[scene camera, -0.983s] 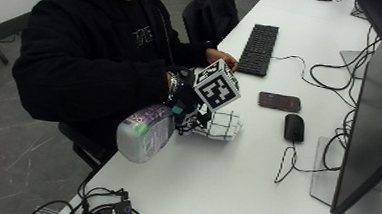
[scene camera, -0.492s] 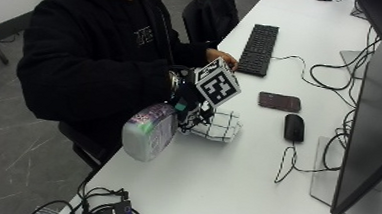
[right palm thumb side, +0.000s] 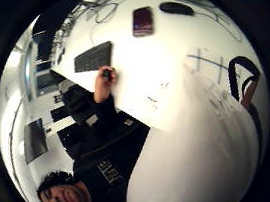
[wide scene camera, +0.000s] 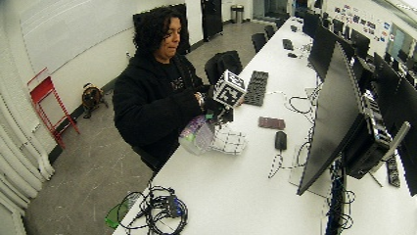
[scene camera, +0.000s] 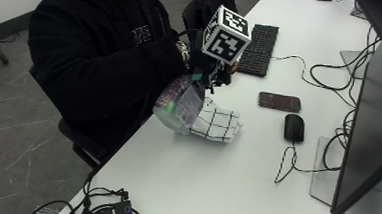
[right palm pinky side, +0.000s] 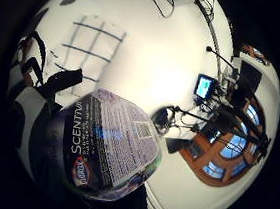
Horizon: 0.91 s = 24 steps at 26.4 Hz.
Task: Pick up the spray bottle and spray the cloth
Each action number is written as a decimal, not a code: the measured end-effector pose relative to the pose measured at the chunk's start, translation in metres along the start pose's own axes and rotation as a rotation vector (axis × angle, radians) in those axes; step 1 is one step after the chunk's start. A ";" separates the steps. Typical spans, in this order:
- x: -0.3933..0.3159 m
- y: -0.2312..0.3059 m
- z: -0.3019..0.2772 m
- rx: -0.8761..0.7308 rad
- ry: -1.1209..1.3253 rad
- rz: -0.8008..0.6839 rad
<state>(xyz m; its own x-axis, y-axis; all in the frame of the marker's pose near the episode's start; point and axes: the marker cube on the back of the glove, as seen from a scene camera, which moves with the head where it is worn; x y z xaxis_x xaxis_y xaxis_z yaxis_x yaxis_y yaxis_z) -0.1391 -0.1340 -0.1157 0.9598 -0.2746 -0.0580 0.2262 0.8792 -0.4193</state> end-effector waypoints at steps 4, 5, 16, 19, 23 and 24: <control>-0.030 -0.012 -0.017 0.130 -0.189 -0.121; -0.037 -0.015 -0.020 0.166 -0.245 -0.150; -0.097 -0.055 -0.017 0.473 -0.818 -0.437; -0.096 -0.080 0.000 0.541 -0.873 -0.433; -0.105 -0.110 0.016 0.576 -0.942 -0.466; -0.108 -0.115 0.018 0.572 -0.954 -0.485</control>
<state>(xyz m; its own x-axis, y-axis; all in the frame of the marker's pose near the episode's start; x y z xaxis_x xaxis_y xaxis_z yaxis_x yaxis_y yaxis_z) -0.2655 -0.1985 -0.0448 0.4371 -0.4374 0.7859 0.4049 0.8759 0.2623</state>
